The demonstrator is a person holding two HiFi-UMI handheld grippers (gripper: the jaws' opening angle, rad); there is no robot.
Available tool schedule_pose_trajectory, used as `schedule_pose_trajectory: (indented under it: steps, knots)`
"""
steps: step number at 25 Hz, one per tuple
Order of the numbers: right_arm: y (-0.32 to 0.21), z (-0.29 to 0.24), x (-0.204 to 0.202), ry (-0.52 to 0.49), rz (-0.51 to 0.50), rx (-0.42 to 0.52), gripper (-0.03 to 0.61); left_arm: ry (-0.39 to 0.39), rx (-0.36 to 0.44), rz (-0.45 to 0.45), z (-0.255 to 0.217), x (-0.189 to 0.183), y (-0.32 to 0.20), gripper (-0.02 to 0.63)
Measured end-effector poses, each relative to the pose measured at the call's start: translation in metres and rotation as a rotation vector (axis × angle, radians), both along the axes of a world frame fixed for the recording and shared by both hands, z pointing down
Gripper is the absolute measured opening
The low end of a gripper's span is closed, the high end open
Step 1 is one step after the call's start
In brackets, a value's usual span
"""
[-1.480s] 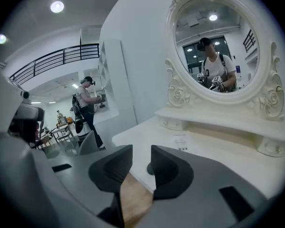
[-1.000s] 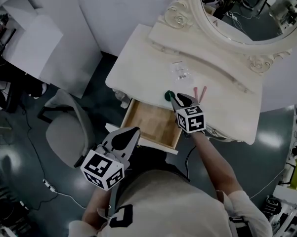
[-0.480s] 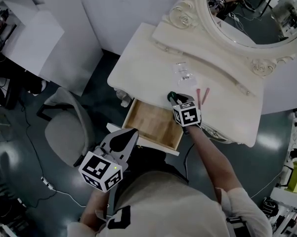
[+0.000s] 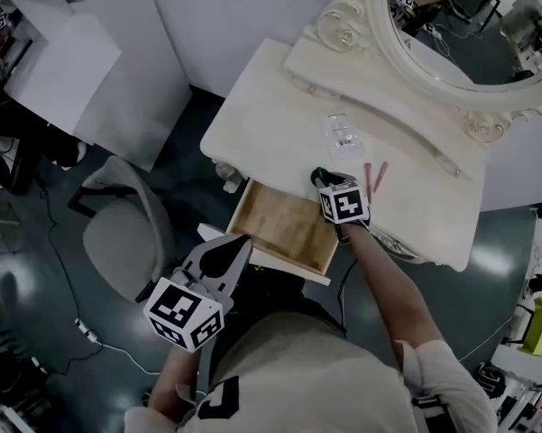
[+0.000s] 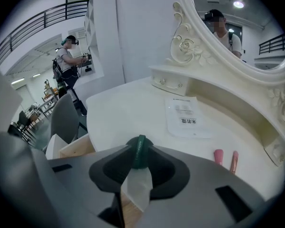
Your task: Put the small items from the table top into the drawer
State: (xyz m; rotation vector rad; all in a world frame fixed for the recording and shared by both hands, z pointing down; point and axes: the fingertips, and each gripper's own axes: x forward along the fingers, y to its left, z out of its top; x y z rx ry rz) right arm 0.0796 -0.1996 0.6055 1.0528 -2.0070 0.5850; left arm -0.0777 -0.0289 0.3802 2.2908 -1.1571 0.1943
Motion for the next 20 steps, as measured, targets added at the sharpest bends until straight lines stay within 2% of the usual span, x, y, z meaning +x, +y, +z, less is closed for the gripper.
schedule_pose_trajectory:
  steps: [10, 20]
  knots:
    - [0.001, 0.003, 0.002, -0.020, 0.031, -0.015, 0.084, -0.001, 0.015, -0.003, -0.004, -0.002, 0.008, 0.055]
    - [0.003, 0.001, 0.004, -0.033, 0.065, -0.032, 0.029, 0.002, 0.030, -0.023, -0.008, -0.012, 0.011, 0.055]
